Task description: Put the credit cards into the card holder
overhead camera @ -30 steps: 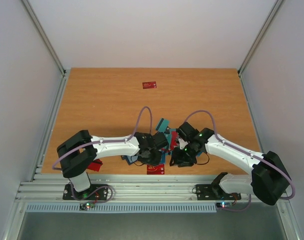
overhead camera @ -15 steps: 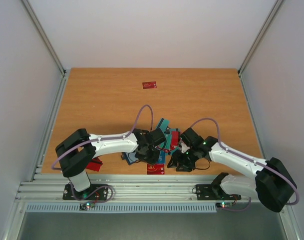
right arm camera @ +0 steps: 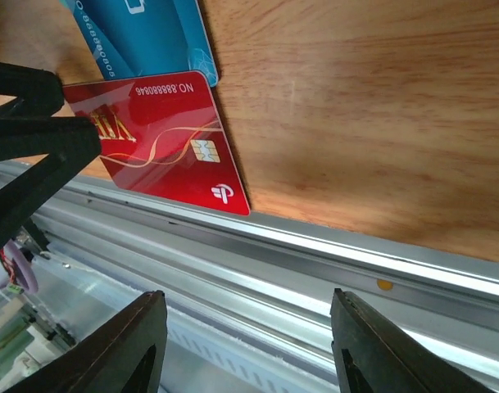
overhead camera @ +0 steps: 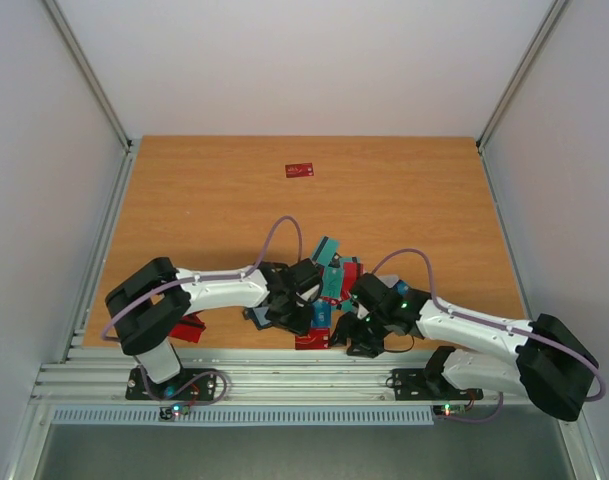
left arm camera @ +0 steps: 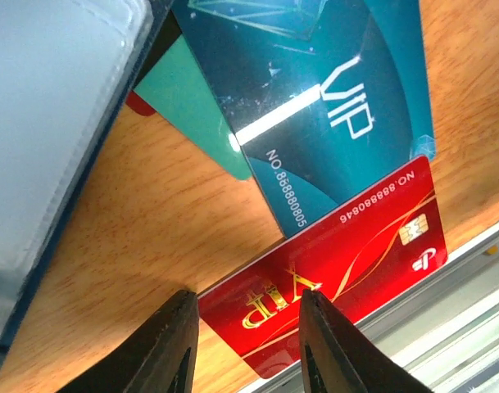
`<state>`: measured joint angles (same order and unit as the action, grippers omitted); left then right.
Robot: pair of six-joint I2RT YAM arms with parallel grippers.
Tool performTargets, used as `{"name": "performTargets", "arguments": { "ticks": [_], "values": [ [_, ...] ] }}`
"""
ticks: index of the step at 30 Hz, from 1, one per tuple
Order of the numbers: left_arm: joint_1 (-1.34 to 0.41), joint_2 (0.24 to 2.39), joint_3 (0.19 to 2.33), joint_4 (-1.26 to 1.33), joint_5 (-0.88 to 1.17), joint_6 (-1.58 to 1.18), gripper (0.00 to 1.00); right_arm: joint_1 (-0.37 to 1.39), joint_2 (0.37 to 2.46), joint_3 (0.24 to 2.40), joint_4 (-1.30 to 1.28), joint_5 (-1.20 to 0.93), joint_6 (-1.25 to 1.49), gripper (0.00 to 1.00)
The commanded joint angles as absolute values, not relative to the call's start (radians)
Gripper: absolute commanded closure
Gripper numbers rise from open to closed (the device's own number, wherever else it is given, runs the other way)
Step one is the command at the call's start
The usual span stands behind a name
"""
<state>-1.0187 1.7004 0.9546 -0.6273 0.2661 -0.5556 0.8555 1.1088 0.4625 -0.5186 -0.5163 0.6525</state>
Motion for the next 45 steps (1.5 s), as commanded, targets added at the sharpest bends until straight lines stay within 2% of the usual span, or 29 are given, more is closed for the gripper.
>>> {"name": "performTargets", "arguments": {
  "ticks": [1,11,21,25,30,35,45],
  "values": [
    [-1.016,1.679,0.881,-0.568,0.306,-0.561,0.64,0.899,1.155,0.464,-0.434,-0.468,0.715,0.43],
    [-1.018,1.63,0.824,-0.544,0.363,-0.583,0.64,0.923,1.234,0.41,-0.257,-0.465,0.784,0.41],
    [-1.034,1.623,0.833,-0.519,0.449,-0.57,0.65,0.923,1.31,0.408,-0.192,-0.47,0.802,0.41],
    [-1.034,1.59,0.862,-0.557,0.425,-0.549,0.64,0.923,1.318,0.405,-0.187,-0.47,0.808,0.41],
    [-1.024,1.582,0.935,-0.639,0.318,-0.505,0.59,0.923,1.297,0.382,-0.183,-0.462,0.824,0.41],
    [-1.015,1.624,0.968,-0.633,0.328,-0.435,0.52,0.923,1.269,0.36,-0.182,-0.458,0.832,0.41],
    [-1.008,1.744,0.942,-0.542,0.394,-0.408,0.52,0.923,1.255,0.342,-0.146,-0.453,0.825,0.41]
  ]
}}
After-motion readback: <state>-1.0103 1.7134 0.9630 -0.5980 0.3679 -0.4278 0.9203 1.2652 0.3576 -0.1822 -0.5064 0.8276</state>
